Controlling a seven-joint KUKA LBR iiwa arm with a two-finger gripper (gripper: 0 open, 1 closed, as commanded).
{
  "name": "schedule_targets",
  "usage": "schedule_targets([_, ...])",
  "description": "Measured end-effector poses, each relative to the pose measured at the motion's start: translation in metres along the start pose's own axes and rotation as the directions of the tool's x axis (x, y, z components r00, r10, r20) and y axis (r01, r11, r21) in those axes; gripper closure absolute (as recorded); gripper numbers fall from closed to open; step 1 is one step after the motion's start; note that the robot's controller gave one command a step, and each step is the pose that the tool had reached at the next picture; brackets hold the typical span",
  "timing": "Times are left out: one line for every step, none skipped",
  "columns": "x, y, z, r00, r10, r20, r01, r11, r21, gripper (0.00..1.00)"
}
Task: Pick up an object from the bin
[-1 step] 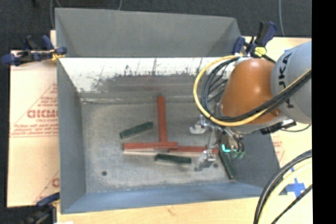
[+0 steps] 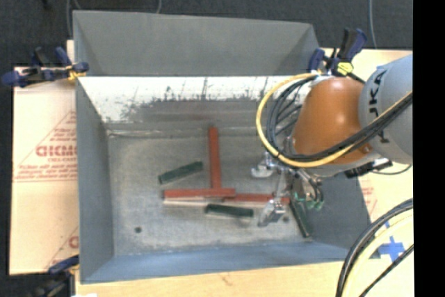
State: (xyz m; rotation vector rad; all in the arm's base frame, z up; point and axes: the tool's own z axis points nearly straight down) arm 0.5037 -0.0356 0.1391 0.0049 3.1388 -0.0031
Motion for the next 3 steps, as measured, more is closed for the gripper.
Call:
schedule_targets([-0.013,0.007,0.060,1.000,-0.021,0.003,0.021,1.000,0.000,1.00])
schedule_targets([-0.013,0.007,0.060,1.000,-0.022,0.003,0.022,1.000,0.000,1.00])
schedule_targets([-0.001,0.045,-0.137,1.000,-0.003,-0.004,0.003,1.000,-0.003,1.00])
